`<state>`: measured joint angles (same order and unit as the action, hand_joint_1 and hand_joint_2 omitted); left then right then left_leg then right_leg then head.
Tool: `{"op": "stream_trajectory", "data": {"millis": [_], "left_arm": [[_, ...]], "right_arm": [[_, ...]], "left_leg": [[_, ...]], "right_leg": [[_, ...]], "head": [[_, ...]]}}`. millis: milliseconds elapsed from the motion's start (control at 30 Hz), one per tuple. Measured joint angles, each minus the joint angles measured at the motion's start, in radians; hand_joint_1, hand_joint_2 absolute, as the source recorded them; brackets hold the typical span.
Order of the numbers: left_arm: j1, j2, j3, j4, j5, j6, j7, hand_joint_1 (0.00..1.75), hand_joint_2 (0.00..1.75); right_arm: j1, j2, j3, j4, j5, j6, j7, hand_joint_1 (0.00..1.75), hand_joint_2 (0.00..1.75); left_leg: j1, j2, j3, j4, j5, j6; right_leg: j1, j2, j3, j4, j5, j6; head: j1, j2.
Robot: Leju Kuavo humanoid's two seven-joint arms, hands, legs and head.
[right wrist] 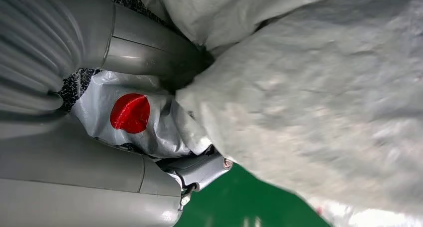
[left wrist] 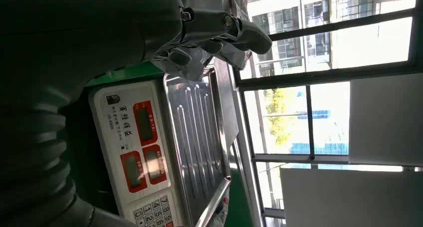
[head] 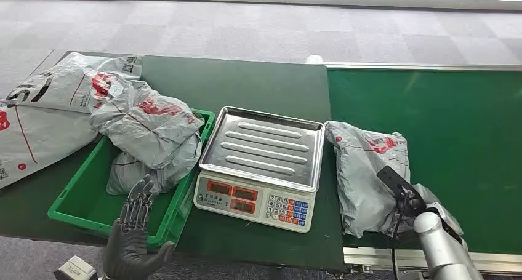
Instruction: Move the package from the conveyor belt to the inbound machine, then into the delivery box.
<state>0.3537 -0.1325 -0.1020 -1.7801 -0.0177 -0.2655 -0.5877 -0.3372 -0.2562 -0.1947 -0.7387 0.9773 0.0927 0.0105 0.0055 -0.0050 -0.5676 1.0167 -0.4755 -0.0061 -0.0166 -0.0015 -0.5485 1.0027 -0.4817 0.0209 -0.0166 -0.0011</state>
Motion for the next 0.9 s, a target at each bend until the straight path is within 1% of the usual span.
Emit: {"op": "stream_trajectory", "data": {"millis": [67, 133, 267, 400, 433, 467, 567, 767, 833, 900], "left_arm": [[0.004, -0.003, 0.001, -0.005, -0.005, -0.008, -0.002, 0.0, 1.75], [0.011, -0.014, 0.006, -0.015, -0.017, -0.026, -0.008, 0.0, 1.75], [0.02, -0.041, 0.028, -0.028, -0.041, -0.048, -0.026, 0.0, 1.75], [0.031, -0.061, 0.04, -0.035, -0.049, -0.036, -0.036, 0.0, 1.75], [0.033, -0.064, 0.042, -0.036, -0.049, -0.033, -0.037, 0.0, 1.75], [0.034, -0.067, 0.044, -0.037, -0.049, -0.03, -0.037, 0.0, 1.75], [0.035, -0.072, 0.048, -0.041, -0.049, -0.027, -0.038, 0.0, 1.75], [0.039, -0.076, 0.05, -0.044, -0.049, -0.026, -0.038, 0.0, 1.75], [0.04, -0.076, 0.05, -0.044, -0.049, -0.02, -0.039, 0.0, 1.75], [0.042, -0.076, 0.05, -0.044, -0.048, -0.01, -0.042, 0.0, 1.75]], "right_arm": [[0.011, 0.006, 0.0, -0.036, -0.015, -0.037, -0.034, 1.75, 1.75], [0.035, 0.022, 0.001, -0.126, -0.049, -0.126, -0.103, 1.75, 1.75], [0.099, 0.069, 0.001, -0.389, -0.147, -0.348, -0.236, 1.75, 1.75], [0.194, 0.124, 0.002, -0.684, -0.255, -0.629, -0.387, 1.75, 1.75], [0.211, 0.136, 0.003, -0.742, -0.267, -0.669, -0.405, 1.75, 1.75], [0.225, 0.144, 0.004, -0.788, -0.272, -0.688, -0.412, 1.75, 1.75], [0.259, 0.16, 0.006, -0.889, -0.277, -0.701, -0.414, 1.75, 1.75], [0.288, 0.176, 0.008, -0.978, -0.283, -0.719, -0.426, 1.75, 1.75], [0.296, 0.184, 0.008, -1.002, -0.269, -0.751, -0.473, 1.75, 1.75], [0.308, 0.2, 0.02, -1.043, -0.209, -0.771, -0.53, 1.75, 1.75]], "left_leg": [[0.0, 0.0, -0.001, 0.0, 0.0, 0.0], [0.0, 0.0, -0.002, 0.0, 0.0, 0.0], [0.0, -0.001, -0.003, 0.0, 0.001, -0.001], [0.0, -0.004, -0.004, 0.0, 0.0, -0.001], [0.0, -0.004, -0.004, 0.0, 0.0, -0.001], [0.0, -0.004, -0.004, 0.0, 0.0, -0.001], [0.0, -0.003, -0.004, 0.0, 0.0, -0.001], [0.0, -0.003, -0.004, 0.0, 0.001, 0.0], [0.0, -0.003, -0.004, 0.0, 0.001, 0.0], [0.0, -0.003, -0.004, 0.0, 0.001, 0.0]], "right_leg": [[0.0, 0.0, -0.001, 0.0, 0.0, 0.0], [0.0, -0.001, -0.002, 0.0, 0.0, 0.0], [0.0, -0.002, -0.003, 0.0, 0.0, 0.0], [0.0, -0.006, -0.003, 0.0, -0.003, -0.001], [0.0, -0.006, -0.003, 0.0, -0.003, -0.001], [0.0, -0.006, -0.003, 0.0, -0.003, -0.001], [0.0, -0.006, -0.004, 0.0, -0.003, -0.001], [0.0, -0.006, -0.003, 0.0, -0.002, 0.0], [0.0, -0.006, -0.003, 0.0, -0.002, 0.0], [0.0, -0.006, -0.003, 0.0, -0.002, 0.0]], "head": [[0.0, 0.0], [0.0, 0.0], [0.0, 0.0], [0.0, 0.0], [0.0, 0.0], [0.0, 0.0], [0.0, 0.0], [0.0, 0.0], [0.0, 0.0], [0.0, 0.0]]}}
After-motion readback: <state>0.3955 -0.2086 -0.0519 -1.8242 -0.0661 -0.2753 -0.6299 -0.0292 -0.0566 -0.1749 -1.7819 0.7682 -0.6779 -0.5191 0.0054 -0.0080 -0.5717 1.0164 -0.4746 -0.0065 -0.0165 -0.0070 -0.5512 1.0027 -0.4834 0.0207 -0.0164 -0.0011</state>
